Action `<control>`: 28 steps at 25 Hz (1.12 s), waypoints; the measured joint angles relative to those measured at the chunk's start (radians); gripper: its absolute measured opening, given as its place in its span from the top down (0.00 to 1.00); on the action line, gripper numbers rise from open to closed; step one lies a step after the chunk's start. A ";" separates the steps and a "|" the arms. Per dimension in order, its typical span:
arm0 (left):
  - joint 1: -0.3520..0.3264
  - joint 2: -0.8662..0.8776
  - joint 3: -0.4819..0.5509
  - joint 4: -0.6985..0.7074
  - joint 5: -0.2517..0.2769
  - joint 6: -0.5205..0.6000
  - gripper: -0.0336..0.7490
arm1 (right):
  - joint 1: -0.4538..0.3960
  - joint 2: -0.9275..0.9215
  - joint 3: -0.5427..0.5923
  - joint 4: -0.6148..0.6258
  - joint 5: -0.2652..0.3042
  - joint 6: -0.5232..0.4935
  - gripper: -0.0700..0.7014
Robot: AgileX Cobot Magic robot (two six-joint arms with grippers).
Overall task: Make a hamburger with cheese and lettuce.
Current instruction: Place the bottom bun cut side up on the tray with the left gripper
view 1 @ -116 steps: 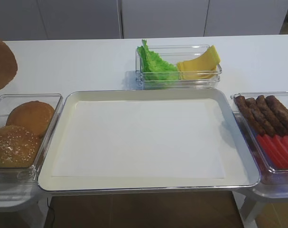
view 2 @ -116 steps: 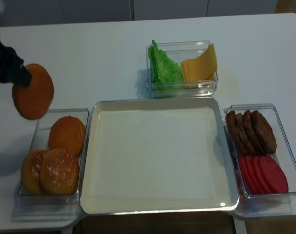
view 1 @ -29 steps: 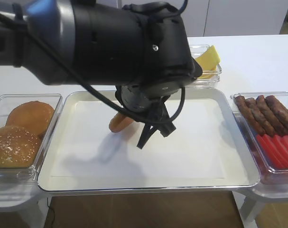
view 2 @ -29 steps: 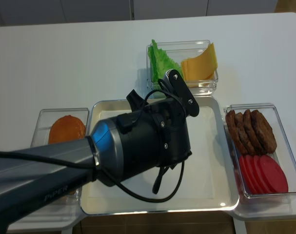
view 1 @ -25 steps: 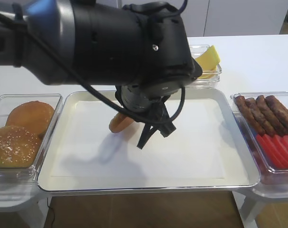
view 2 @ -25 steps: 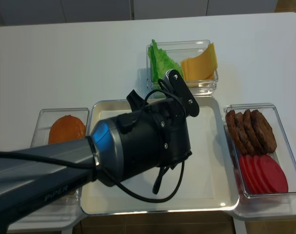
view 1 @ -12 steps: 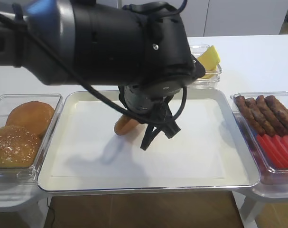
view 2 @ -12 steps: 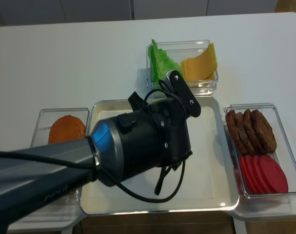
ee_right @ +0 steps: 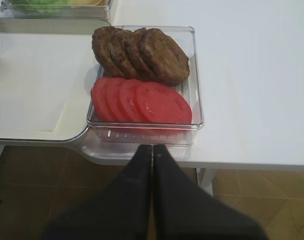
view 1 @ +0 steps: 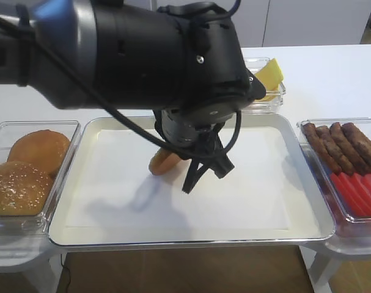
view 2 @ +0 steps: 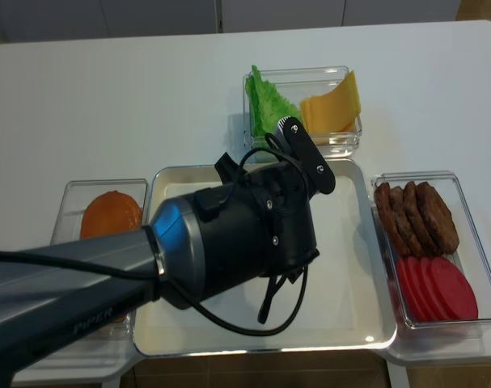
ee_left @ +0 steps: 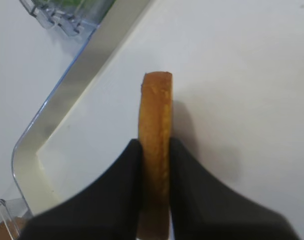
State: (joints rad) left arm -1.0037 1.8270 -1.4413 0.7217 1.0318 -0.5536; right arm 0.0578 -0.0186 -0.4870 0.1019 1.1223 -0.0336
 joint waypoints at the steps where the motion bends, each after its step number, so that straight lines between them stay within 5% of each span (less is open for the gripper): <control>1: 0.000 0.000 0.000 -0.005 0.000 0.000 0.83 | 0.000 0.000 0.000 0.000 0.000 0.000 0.91; 28: -0.019 0.000 0.000 -0.078 -0.050 0.000 0.62 | 0.000 0.000 0.000 0.000 0.000 0.000 0.91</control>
State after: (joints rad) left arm -1.0226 1.8270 -1.4413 0.6436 0.9817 -0.5536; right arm 0.0578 -0.0186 -0.4870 0.1019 1.1223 -0.0336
